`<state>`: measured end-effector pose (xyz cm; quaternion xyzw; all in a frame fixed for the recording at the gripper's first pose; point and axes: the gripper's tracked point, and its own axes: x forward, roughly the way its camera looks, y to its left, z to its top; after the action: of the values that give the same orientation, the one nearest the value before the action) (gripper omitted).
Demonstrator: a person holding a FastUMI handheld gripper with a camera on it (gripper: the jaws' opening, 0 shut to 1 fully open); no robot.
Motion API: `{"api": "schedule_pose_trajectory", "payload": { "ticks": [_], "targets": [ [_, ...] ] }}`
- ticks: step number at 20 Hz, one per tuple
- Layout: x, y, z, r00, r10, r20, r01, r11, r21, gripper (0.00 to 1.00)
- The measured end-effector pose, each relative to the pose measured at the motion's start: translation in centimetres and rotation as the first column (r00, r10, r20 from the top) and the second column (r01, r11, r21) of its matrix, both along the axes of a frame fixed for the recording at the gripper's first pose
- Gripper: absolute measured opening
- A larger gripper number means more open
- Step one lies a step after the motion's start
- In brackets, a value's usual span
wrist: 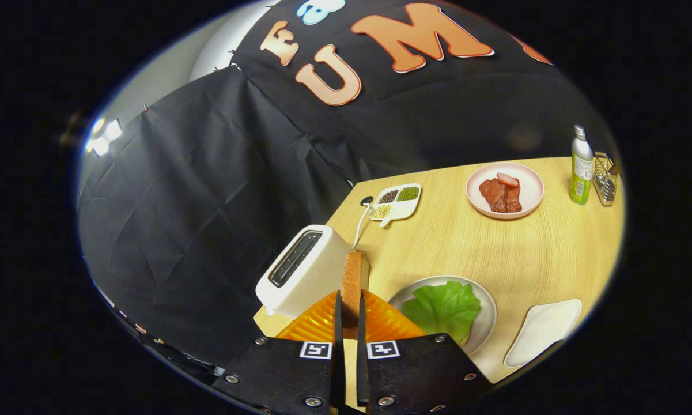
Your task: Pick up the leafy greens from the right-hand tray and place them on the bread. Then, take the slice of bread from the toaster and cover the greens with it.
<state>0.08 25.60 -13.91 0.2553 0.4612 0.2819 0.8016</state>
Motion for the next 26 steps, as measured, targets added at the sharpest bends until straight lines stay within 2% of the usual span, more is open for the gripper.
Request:
{"api": "schedule_pose_trajectory", "payload": {
  "ticks": [12, 15, 17, 19, 22, 23, 26],
  "targets": [
    [-1.9, -2.8, -9.1, 0.988, -0.043, -0.146, 0.036, 0.998, -0.045, 0.08],
    [-1.9, -4.4, -11.7, 0.99, -0.063, -0.123, 0.045, 0.988, -0.149, 0.08],
    [-2.1, -4.9, -11.8, 0.991, -0.073, -0.114, 0.055, 0.986, -0.159, 0.09],
    [-1.9, -5.2, -12.0, 0.993, -0.076, -0.089, 0.058, 0.981, -0.185, 0.12],
    [-2.2, -6.8, -12.9, 0.997, -0.071, -0.044, 0.055, 0.958, -0.281, 0.25],
    [-2.1, -7.1, -13.0, 0.997, -0.071, -0.034, 0.058, 0.952, -0.3, 0.26],
    [-1.2, -8.3, -12.2, 0.995, -0.091, 0.046, 0.101, 0.933, -0.345, 0.34]
  ]
}}
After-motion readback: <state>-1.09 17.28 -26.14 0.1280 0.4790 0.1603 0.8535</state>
